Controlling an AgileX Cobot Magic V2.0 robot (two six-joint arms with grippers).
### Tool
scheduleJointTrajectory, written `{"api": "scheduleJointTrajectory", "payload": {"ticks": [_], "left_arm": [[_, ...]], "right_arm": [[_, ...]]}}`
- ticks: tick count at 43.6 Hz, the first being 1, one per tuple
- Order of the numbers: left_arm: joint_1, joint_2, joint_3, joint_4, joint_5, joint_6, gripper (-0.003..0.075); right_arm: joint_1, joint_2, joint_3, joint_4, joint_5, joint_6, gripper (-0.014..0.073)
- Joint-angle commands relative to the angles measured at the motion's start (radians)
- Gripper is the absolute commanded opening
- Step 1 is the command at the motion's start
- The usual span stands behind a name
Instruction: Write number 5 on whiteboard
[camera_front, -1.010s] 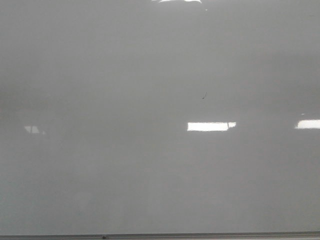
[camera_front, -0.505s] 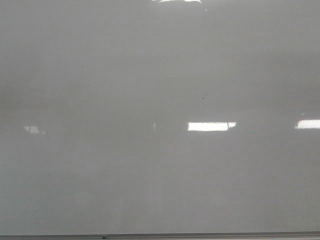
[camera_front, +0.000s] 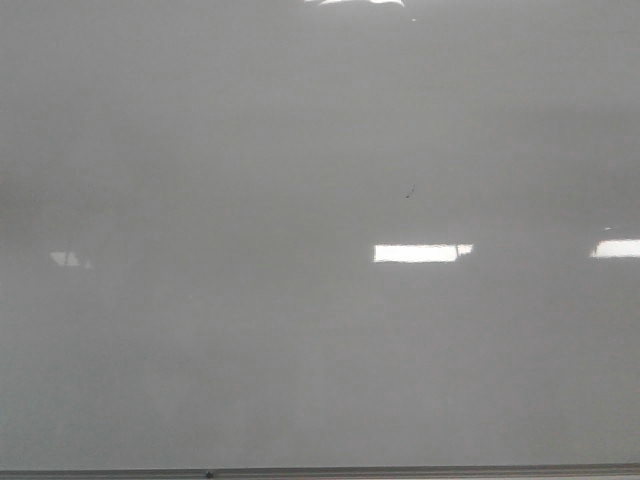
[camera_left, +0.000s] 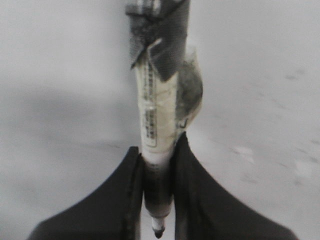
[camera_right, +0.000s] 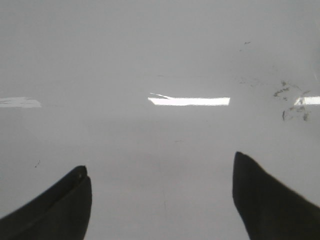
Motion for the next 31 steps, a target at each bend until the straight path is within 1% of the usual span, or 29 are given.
{"api": "scheduleJointTrajectory", "payload": {"ticks": [1, 3, 5, 7, 10, 14, 19, 26, 31], "left_arm": [[-0.081, -0.06, -0.104, 0.001, 0.174, 0.088, -0.002], [-0.141, -0.062, -0.141, 0.001, 0.307, 0.172, -0.002], [-0.189, -0.062, -0.172, 0.001, 0.396, 0.233, -0.002], [-0.259, -0.062, -0.197, 0.001, 0.503, 0.318, -0.002], [-0.354, -0.062, -0.226, 0.001, 0.608, 0.407, -0.002], [-0.497, -0.062, -0.251, 0.001, 0.701, 0.513, -0.002], [-0.667, -0.062, -0.264, 0.001, 0.739, 0.574, -0.002], [-0.869, -0.062, -0.276, 0.011, 0.749, 0.693, -0.002], [-0.961, -0.062, -0.286, 0.038, 0.749, 0.707, -0.002]], "right_arm": [[-0.007, 0.019, -0.034, -0.005, -0.085, -0.004, 0.0598], [-0.004, 0.019, -0.034, -0.005, -0.082, -0.004, 0.0598], [-0.001, 0.019, -0.034, -0.005, -0.079, -0.004, 0.0598], [0.003, 0.022, -0.034, -0.005, -0.08, -0.004, 0.0598], [0.013, 0.029, -0.034, -0.005, -0.079, -0.005, 0.0598], [0.026, 0.046, -0.034, -0.005, -0.071, -0.005, 0.0598], [0.048, 0.073, -0.034, -0.005, -0.047, -0.005, 0.0598], [0.093, 0.118, -0.036, -0.005, -0.024, -0.005, 0.0598], [0.147, 0.172, -0.06, -0.005, 0.035, -0.014, 0.0598]]}}
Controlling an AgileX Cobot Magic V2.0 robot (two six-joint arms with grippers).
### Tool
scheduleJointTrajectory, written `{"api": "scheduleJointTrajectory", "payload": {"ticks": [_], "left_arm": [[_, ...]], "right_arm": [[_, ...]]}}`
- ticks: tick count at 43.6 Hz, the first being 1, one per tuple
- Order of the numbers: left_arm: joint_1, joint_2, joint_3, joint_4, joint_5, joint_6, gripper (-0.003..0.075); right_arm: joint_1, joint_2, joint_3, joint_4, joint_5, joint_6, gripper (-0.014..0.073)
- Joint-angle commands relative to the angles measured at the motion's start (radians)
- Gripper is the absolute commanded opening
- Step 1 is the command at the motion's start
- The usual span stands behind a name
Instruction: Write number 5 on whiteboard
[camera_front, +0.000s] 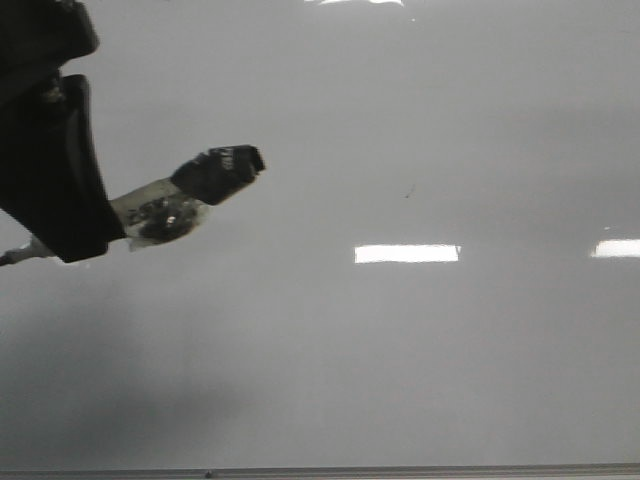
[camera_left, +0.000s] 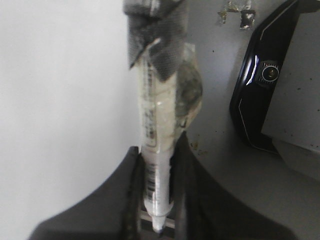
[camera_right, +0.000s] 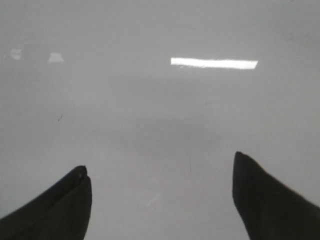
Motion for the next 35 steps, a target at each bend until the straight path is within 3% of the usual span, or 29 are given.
{"api": "scheduleJointTrajectory", "payload": {"ticks": [1, 15, 21, 30, 35], "left_arm": [[-0.069, -0.036, -0.037, 0.02, -0.014, 0.018, -0.002], [-0.117, -0.036, -0.046, 0.02, -0.015, 0.018, -0.002], [-0.117, -0.036, -0.046, 0.02, -0.015, 0.018, -0.002], [-0.117, -0.036, -0.046, 0.02, -0.015, 0.018, -0.002], [-0.117, -0.036, -0.046, 0.02, -0.015, 0.018, -0.002]], "right_arm": [[0.054, 0.062, -0.06, -0.003, -0.023, -0.024, 0.0598], [0.399, 0.341, -0.279, 0.195, 0.231, -0.437, 0.0598], [0.517, 0.492, -0.351, 0.254, 0.228, -0.527, 0.0598], [0.572, 0.721, -0.455, 0.278, 0.156, -0.607, 0.0598], [0.573, 0.813, -0.51, 0.363, 0.161, -0.701, 0.0598]]}}
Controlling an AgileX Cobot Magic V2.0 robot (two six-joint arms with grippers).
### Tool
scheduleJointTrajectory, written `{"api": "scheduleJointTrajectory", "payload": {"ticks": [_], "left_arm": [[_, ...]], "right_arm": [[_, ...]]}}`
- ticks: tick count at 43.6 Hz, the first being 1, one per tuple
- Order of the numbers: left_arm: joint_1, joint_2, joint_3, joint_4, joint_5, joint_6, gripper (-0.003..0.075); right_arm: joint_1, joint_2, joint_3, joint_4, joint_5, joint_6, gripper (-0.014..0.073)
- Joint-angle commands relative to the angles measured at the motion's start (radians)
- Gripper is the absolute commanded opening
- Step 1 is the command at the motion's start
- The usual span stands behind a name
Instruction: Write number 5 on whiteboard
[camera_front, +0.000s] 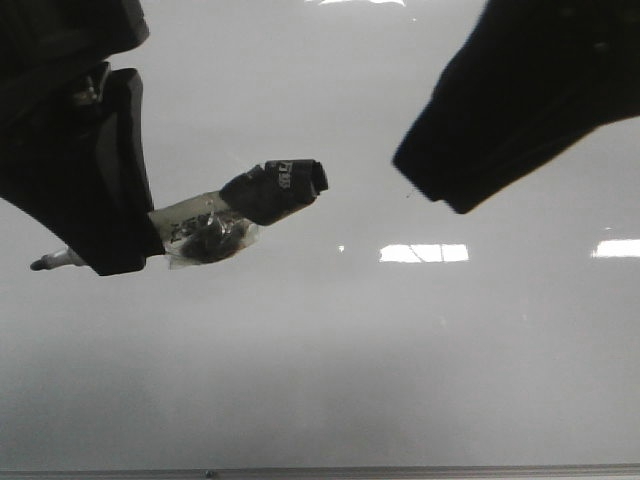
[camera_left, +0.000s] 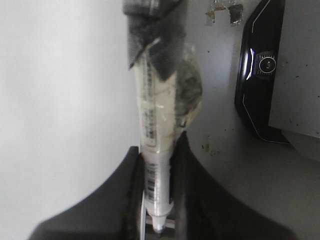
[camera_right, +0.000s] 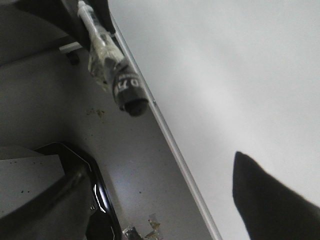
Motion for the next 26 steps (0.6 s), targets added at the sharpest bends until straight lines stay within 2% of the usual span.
{"api": "scheduleJointTrajectory", "payload": {"ticks": [1, 10, 26], "left_arm": [[-0.008, -0.036, -0.033, 0.0, -0.023, 0.001, -0.002], [-0.008, -0.036, -0.033, 0.0, -0.023, 0.001, -0.002], [-0.008, -0.036, -0.033, 0.0, -0.041, 0.001, -0.002]], "right_arm": [[0.001, 0.052, -0.079, 0.1, -0.046, -0.103, 0.0598], [0.001, 0.144, -0.151, 0.236, 0.008, -0.234, 0.0598], [0.006, 0.247, -0.202, 0.287, 0.039, -0.281, 0.0598]]}}
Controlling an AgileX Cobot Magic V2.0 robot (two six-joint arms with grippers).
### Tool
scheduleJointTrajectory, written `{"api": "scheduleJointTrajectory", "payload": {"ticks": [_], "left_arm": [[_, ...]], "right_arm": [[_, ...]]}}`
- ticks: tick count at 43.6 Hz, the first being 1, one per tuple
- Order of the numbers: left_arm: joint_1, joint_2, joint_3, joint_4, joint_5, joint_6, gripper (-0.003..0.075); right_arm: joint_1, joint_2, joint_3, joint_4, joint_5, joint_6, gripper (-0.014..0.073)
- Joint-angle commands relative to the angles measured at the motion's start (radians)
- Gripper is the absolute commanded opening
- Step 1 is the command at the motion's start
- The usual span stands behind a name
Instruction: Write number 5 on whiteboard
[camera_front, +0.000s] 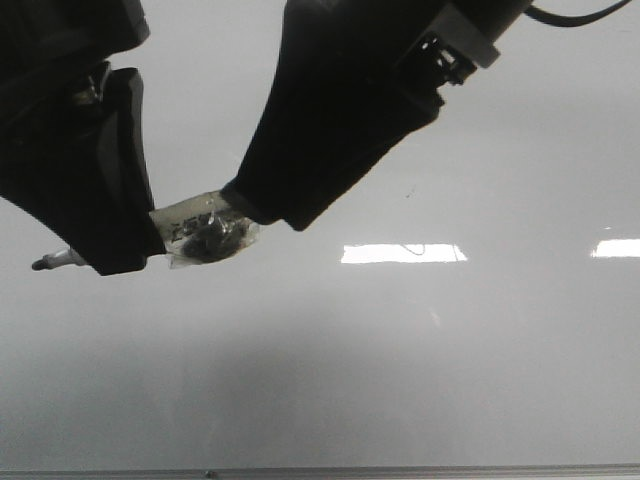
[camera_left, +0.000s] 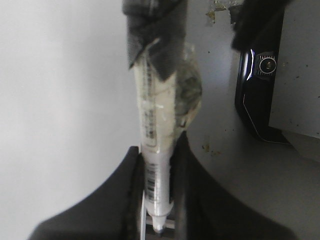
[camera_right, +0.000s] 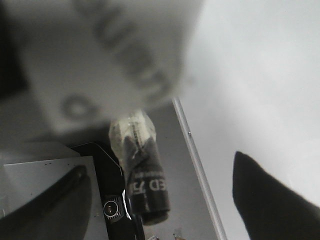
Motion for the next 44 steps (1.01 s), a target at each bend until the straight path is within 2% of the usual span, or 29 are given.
{"api": "scheduleJointTrajectory", "payload": {"ticks": [1, 7, 11, 16, 22, 32, 40, 44], "left_arm": [[-0.008, -0.036, -0.033, 0.0, -0.038, 0.001, -0.002], [-0.008, -0.036, -0.033, 0.0, -0.049, 0.001, -0.002], [-0.008, -0.036, -0.033, 0.0, -0.049, 0.001, -0.002], [-0.008, -0.036, -0.033, 0.0, -0.049, 0.001, -0.002], [-0.008, -0.036, -0.033, -0.01, -0.049, 0.001, -0.002], [-0.008, -0.036, -0.033, -0.01, -0.067, -0.003, -0.002], [-0.008, -0.036, -0.033, -0.026, -0.074, -0.011, -0.0006], [-0.006, -0.036, -0.033, -0.032, -0.083, -0.031, 0.0091]], "right_arm": [[0.007, -0.012, -0.036, 0.066, -0.017, -0.045, 0.0598], [0.018, -0.008, -0.036, 0.081, -0.03, -0.063, 0.059], [0.018, -0.008, -0.036, 0.081, -0.027, -0.064, 0.0528], [0.018, -0.008, -0.036, 0.081, -0.025, -0.064, 0.0388], [0.018, -0.007, -0.036, 0.081, -0.019, -0.064, 0.0169], [0.018, 0.019, -0.036, 0.077, 0.036, -0.064, -0.0069], [0.012, 0.018, -0.035, 0.069, 0.031, -0.064, -0.0064], [-0.021, 0.009, -0.034, 0.066, 0.063, -0.064, -0.0064]]}}
